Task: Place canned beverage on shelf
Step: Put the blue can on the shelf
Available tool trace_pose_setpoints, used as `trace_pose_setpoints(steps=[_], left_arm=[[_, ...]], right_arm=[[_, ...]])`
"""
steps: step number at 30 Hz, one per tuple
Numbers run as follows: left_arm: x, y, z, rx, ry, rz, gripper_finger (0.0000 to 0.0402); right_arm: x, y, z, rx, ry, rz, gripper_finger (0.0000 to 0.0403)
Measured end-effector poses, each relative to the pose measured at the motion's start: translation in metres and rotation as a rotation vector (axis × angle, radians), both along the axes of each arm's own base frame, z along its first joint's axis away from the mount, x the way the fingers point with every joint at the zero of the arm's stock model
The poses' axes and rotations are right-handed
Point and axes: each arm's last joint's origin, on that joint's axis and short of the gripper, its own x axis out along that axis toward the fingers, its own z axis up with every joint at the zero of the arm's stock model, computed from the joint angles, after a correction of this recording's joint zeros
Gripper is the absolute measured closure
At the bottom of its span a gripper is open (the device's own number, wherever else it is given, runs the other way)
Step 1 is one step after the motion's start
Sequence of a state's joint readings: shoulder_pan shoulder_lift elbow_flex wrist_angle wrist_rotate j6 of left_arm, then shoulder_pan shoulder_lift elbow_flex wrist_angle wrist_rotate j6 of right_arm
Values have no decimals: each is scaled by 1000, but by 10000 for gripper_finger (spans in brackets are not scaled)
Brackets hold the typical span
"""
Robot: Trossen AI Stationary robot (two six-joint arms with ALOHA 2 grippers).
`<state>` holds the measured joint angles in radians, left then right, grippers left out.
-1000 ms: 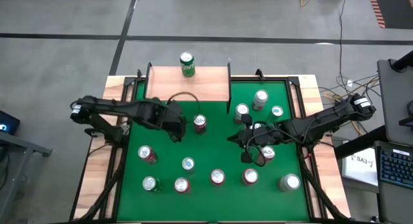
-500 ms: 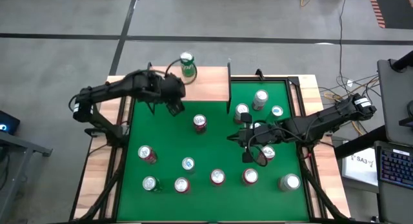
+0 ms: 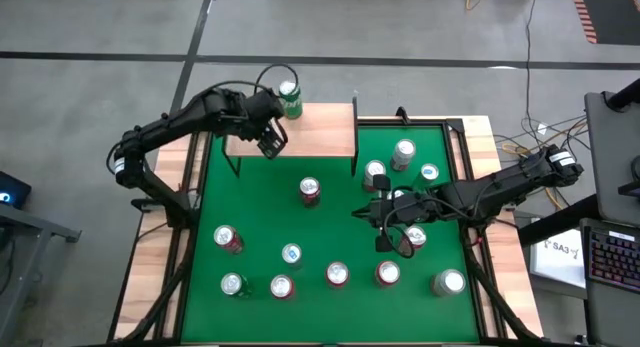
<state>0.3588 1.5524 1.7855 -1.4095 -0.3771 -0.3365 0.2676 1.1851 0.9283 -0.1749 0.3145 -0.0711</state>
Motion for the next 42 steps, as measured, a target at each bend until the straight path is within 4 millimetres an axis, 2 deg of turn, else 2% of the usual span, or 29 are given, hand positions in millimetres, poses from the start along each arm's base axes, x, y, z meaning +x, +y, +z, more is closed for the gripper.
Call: trace_pose_setpoints(steps=[11, 21, 31, 42], left_arm=[[-5, 15, 0, 8, -2, 27, 178], [-2, 17, -13, -1, 25, 31, 178], [1, 19, -11, 22, -14, 40, 178], [0, 21, -22, 14, 8, 63, 178]], right_arm=[[0, 0, 0, -1, 1, 1, 394], [0, 0, 0, -1, 3, 1, 394], [0, 0, 0, -7, 4, 4, 394], [0, 0, -1, -10, 9, 6, 394]])
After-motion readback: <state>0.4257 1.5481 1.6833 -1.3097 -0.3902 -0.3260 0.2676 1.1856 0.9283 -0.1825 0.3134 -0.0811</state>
